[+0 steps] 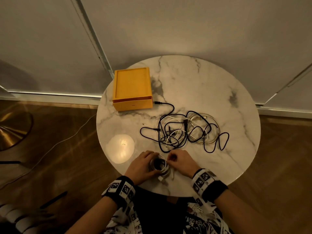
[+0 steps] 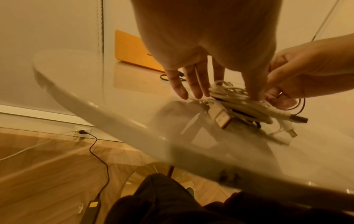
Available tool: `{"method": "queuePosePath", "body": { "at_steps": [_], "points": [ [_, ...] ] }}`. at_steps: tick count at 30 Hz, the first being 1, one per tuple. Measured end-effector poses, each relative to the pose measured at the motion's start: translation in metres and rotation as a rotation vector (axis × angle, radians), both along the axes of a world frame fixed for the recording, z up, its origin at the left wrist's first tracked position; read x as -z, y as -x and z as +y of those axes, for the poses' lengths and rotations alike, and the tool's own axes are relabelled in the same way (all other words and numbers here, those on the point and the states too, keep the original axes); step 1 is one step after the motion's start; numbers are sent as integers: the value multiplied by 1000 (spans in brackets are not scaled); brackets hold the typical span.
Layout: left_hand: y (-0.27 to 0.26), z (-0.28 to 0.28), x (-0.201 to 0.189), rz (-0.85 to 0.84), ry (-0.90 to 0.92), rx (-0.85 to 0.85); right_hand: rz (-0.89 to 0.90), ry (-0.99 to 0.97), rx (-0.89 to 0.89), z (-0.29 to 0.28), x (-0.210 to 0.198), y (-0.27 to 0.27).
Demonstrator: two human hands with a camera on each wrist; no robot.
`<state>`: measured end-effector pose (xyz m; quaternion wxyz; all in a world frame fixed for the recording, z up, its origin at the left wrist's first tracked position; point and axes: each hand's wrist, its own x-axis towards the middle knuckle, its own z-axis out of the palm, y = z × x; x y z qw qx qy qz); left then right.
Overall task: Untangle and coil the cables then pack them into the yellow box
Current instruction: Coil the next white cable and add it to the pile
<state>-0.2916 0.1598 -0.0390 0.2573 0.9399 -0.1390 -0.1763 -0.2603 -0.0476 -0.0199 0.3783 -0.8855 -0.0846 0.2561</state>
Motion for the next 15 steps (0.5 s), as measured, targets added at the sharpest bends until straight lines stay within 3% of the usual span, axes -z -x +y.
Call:
{"method": "queuePosePath", "body": {
  "at_steps": [4,8,11,15],
  "points": [
    [-13,-1,-6,-44,134,-84,20,-103,116,-22,-12,-15],
    [-49,-4,-17,-133,204,-195,5,-5,189,-51,-8,-23],
    [-83,-5,-28,-174,187,-240,50,165,104,-61,3,-19],
    [-129,-2,-35,-203,41,-238,47,208,99,-58,15,-14]
  ]
}}
